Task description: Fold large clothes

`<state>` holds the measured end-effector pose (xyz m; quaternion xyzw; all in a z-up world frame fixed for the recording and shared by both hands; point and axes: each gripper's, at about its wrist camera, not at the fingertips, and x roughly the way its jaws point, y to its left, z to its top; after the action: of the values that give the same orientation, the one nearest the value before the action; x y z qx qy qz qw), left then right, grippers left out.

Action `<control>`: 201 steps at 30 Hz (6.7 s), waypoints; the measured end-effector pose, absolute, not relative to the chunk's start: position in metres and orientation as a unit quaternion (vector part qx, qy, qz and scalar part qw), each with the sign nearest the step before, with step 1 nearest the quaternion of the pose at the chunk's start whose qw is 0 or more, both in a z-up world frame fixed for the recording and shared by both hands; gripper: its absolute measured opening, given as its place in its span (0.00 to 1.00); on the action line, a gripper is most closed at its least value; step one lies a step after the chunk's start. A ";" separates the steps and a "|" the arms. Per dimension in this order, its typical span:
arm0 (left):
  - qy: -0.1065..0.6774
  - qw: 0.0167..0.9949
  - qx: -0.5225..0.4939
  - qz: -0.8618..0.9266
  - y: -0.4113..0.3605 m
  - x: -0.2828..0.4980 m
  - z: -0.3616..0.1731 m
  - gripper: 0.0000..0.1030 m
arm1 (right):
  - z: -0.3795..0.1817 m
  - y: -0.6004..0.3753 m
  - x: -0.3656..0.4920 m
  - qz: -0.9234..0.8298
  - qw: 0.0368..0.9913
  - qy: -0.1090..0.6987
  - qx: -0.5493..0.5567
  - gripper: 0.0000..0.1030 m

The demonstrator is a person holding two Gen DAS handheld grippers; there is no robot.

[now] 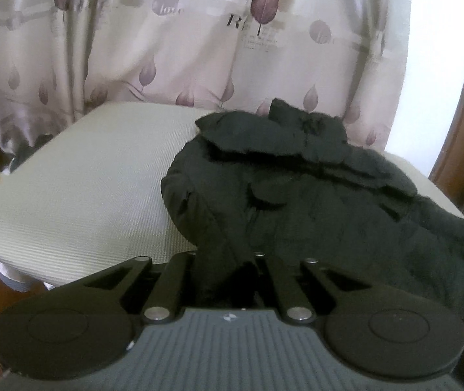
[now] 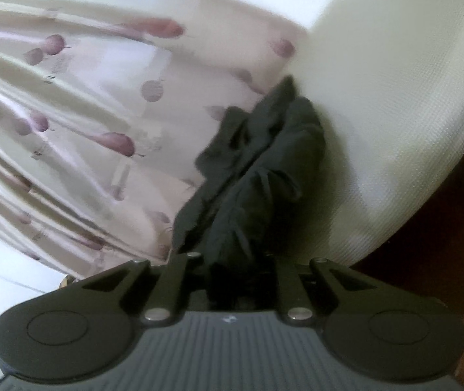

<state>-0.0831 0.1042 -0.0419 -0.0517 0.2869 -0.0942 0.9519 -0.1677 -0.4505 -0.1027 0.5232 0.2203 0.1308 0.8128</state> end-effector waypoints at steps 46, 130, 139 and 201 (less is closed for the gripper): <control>0.269 0.941 -0.195 -0.065 0.120 -0.042 0.018 0.09 | -0.047 -0.474 -0.137 0.172 0.807 0.171 0.538 0.12; 0.242 0.962 -0.123 0.015 0.043 0.212 -0.031 0.60 | -0.128 -0.497 0.161 0.039 0.811 0.259 0.523 0.16; 0.153 0.986 -0.060 0.029 0.022 0.181 -0.007 1.00 | -0.122 -0.496 0.162 0.056 0.811 0.208 0.543 0.80; 0.276 0.959 -0.006 -0.072 -0.063 0.225 -0.034 0.53 | -0.071 -0.420 0.206 0.025 0.929 0.349 0.121 0.48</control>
<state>0.2247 -0.0630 -0.0339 -0.0059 0.2758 -0.0718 0.9585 0.2057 -0.4200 -0.0706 0.1205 0.3490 0.0251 0.9290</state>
